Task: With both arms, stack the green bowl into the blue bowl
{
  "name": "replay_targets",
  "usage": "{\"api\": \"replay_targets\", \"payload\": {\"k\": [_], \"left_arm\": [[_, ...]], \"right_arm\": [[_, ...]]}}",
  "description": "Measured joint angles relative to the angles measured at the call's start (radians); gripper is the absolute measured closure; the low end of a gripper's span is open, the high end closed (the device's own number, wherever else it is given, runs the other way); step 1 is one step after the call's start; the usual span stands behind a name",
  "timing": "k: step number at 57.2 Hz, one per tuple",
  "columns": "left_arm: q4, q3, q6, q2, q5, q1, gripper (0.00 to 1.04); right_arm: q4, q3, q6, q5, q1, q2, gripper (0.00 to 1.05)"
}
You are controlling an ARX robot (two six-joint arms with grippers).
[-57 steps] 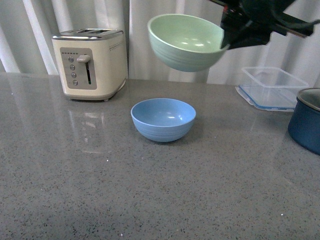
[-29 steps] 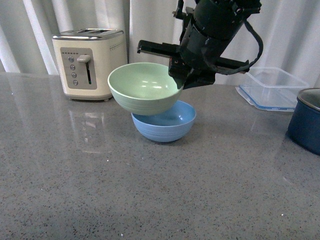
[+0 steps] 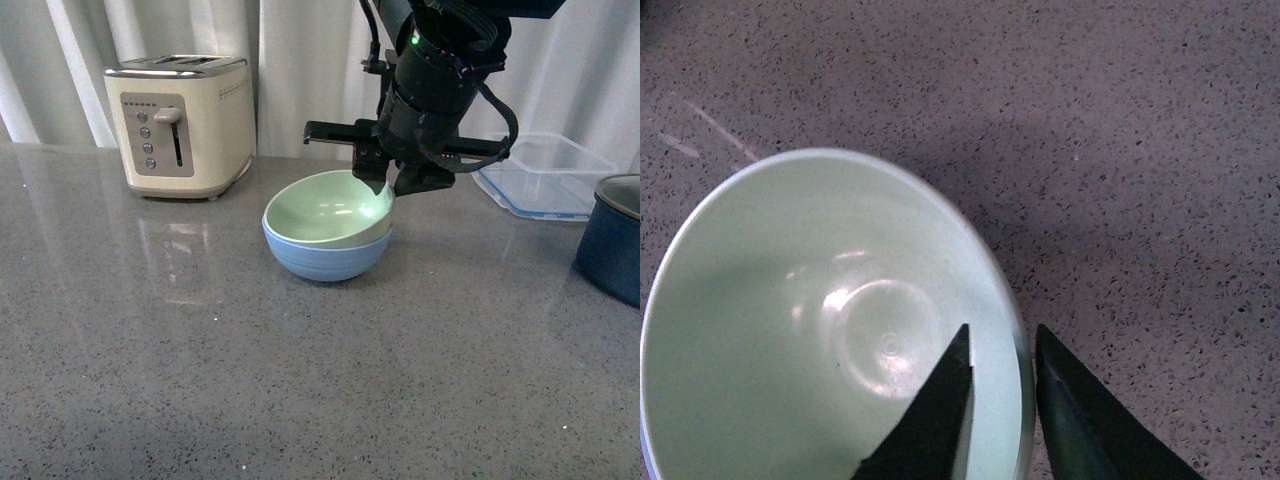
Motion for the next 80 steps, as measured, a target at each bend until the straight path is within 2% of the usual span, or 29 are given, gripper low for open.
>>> {"api": "replay_targets", "payload": {"k": [17,23,30,34,39,41,49,57,80], "left_arm": [[0.000,0.000,0.000,0.000,0.000,0.000,0.07],[0.000,0.000,0.000,0.000,0.000,0.000,0.07],[0.000,0.000,0.000,0.000,0.000,0.000,0.07],[0.000,0.000,0.000,0.000,0.000,0.000,0.07],[0.000,0.000,0.000,0.000,0.001,0.000,0.07],[0.000,0.000,0.000,0.000,-0.002,0.000,0.07],[0.000,0.000,0.000,0.000,0.000,0.000,0.07],[0.000,0.000,0.000,0.000,-0.001,0.000,0.07],[0.000,0.000,0.000,0.000,0.000,0.000,0.07]], "right_arm": [[0.046,-0.028,0.013,-0.092,-0.009,-0.066,0.41],[0.134,-0.108,0.016,-0.165,-0.009,-0.162,0.25],[0.353,-0.305,-0.043,-0.257,0.001,-0.357,0.08],[0.522,-0.475,-0.106,-0.275,0.008,-0.520,0.11],[0.897,-0.724,-0.265,0.111,0.022,-0.689,0.31],[0.995,-0.837,-0.295,0.166,-0.004,-0.740,0.39],[1.152,-1.219,-0.342,0.103,-0.111,-0.879,0.75],[1.223,-1.411,-0.354,0.033,-0.177,-1.024,1.04],[1.228,-1.715,-0.353,-0.086,-0.299,-1.307,1.04]]}}
